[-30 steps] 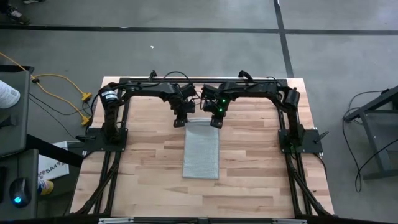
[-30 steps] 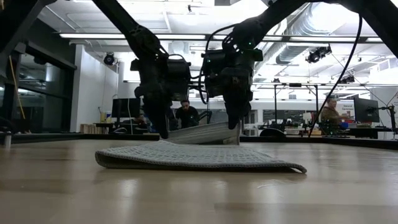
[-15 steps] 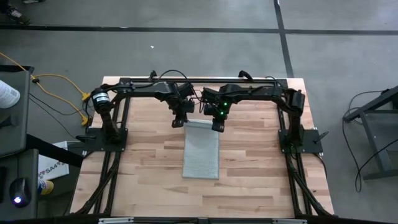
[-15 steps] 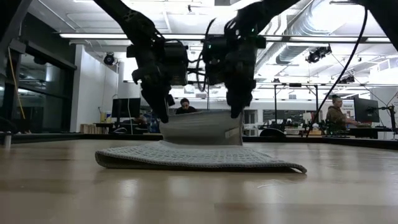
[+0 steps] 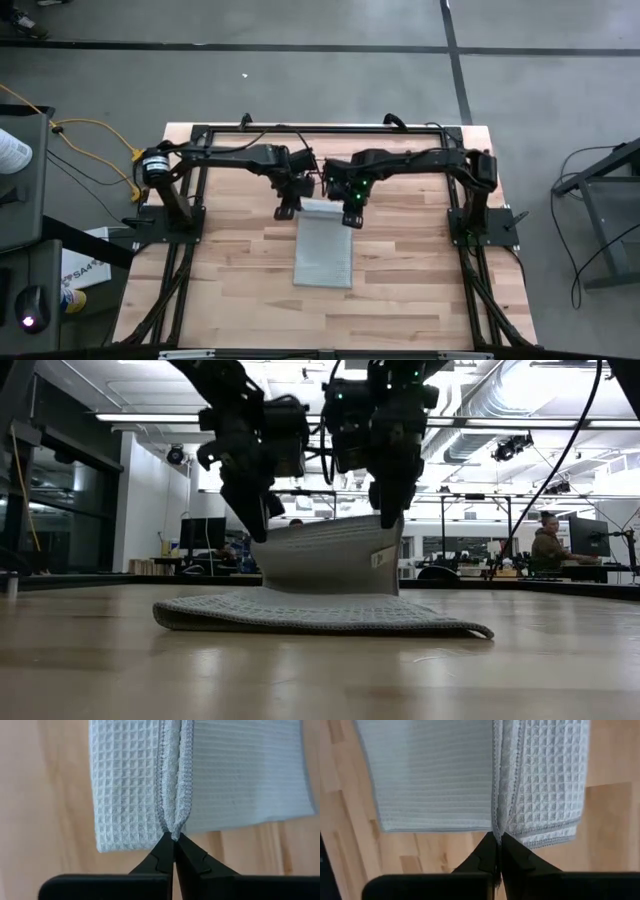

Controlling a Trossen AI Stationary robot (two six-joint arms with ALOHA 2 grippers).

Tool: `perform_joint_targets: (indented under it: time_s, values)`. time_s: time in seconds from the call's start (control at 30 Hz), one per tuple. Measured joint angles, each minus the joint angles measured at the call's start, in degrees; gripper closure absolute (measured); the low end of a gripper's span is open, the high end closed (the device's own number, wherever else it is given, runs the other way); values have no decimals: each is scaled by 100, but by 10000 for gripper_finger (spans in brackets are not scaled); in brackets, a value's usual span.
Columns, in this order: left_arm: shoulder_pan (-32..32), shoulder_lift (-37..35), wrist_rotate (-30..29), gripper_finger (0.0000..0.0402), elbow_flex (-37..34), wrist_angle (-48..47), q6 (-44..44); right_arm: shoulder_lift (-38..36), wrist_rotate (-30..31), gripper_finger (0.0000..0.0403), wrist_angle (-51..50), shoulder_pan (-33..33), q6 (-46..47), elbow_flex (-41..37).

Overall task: Fold microfiber towels
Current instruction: Fold the gray towel

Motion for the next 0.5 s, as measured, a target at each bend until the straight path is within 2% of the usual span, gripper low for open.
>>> perform_joint_targets:
  time_s: [0.27, 0.5]
  values:
    - [-434, -78, -172, 401, 0, -169, -292, -1, 175, 399, 78, 443, 292, 1]
    - [-600, -76, -186, 401, -7, -108, -462, -2, 164, 399, 62, 523, 434, -2]
